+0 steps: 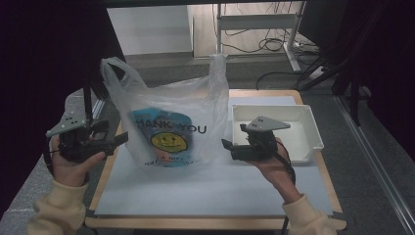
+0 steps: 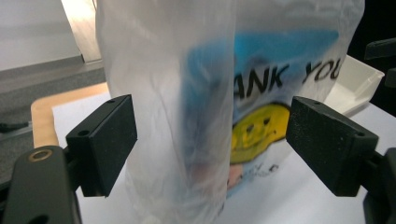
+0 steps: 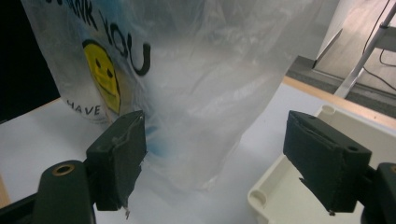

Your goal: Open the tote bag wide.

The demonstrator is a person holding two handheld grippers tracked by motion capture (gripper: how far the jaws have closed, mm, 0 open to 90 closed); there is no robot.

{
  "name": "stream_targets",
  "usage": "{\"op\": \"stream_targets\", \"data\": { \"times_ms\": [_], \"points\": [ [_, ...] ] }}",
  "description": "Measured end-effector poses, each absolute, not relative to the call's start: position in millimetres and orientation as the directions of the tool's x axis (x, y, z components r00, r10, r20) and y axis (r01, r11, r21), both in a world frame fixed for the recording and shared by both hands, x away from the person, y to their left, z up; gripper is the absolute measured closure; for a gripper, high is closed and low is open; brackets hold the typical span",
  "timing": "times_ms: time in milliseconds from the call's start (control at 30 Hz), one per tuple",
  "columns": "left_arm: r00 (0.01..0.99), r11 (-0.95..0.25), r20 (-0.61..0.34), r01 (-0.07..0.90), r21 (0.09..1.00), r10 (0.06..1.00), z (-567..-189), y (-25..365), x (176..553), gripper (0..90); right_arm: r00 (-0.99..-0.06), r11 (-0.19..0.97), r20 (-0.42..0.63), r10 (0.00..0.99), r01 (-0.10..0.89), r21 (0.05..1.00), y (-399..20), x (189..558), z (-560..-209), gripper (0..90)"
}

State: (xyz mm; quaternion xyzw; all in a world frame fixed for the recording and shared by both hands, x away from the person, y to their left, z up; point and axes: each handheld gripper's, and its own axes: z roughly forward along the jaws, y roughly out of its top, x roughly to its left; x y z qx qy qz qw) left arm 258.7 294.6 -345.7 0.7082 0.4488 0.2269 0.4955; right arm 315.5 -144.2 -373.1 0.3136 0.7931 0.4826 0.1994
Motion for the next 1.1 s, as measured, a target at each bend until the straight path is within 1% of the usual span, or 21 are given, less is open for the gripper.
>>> {"op": "stream_targets", "data": {
  "times_ms": [200,267,300,400,433,667,700,767,833,867,967,1000,1067,1100],
  "points": [
    [0.494,-0.100,-0.129,0.410,0.907,0.860,-336.0,291.3,276.2,17.6,-0.727,0.339,-0.014,0.686,0.304,0.890,-137.4,323.9,-364.7,21.6],
    [0.492,-0.100,-0.125,0.407,0.908,0.862,-334.1,290.8,280.2,20.4,-0.726,0.339,-0.015,0.687,0.303,0.891,-135.7,325.6,-363.6,21.6],
    [0.493,-0.100,-0.125,0.405,0.909,0.861,-333.5,290.9,281.6,24.3,-0.727,0.341,-0.016,0.687,0.303,0.890,-135.3,326.2,-363.1,21.6],
    [0.501,-0.105,-0.121,0.398,0.911,0.857,-332.7,289.9,284.5,30.8,-0.725,0.344,-0.020,0.688,0.301,0.889,-134.2,327.8,-362.2,21.6],
    [0.500,-0.107,-0.115,0.395,0.912,0.859,-332.6,289.4,284.9,30.8,-0.725,0.344,-0.020,0.688,0.301,0.889,-134.2,327.8,-362.2,21.6],
    [0.487,-0.115,-0.094,0.383,0.917,0.868,-333.6,288.8,285.7,43.8,-0.721,0.343,-0.023,0.693,0.301,0.890,-134.5,327.9,-360.1,21.6],
    [0.488,-0.116,-0.093,0.382,0.917,0.868,-333.8,289.2,285.5,43.8,-0.721,0.343,-0.023,0.693,0.301,0.890,-134.5,327.9,-360.1,21.6],
    [0.491,-0.114,-0.096,0.380,0.918,0.866,-334.7,289.7,285.4,49.1,-0.721,0.342,-0.024,0.692,0.299,0.891,-134.2,327.7,-358.6,21.6],
    [0.491,-0.114,-0.098,0.384,0.916,0.866,-336.2,289.4,285.8,56.4,-0.721,0.341,-0.026,0.692,0.295,0.892,-133.5,327.8,-356.4,21.6],
    [0.491,-0.115,-0.098,0.385,0.916,0.866,-337.1,289.3,286.2,63.5,-0.721,0.338,-0.027,0.692,0.291,0.895,-132.1,328.1,-353.8,21.5],
    [0.493,-0.112,-0.104,0.388,0.915,0.864,-339.7,289.1,287.4,74.5,-0.723,0.339,-0.033,0.690,0.283,0.897,-130.0,328.5,-350.3,21.6],
    [0.492,-0.111,-0.106,0.391,0.914,0.864,-340.3,289.0,287.8,74.5,-0.724,0.338,-0.035,0.689,0.278,0.899,-128.6,328.8,-348.4,21.5],
    [0.488,-0.108,-0.106,0.391,0.914,0.866,-341.4,288.9,288.4,80.7,-0.727,0.336,-0.041,0.686,0.266,0.903,-123.0,331.0,-341.4,21.6],
    [0.488,-0.108,-0.107,0.391,0.914,0.866,-341.9,288.9,288.7,80.7,-0.727,0.336,-0.041,0.686,0.266,0.903,-123.0,331.0,-341.4,21.6]
  ]
}}
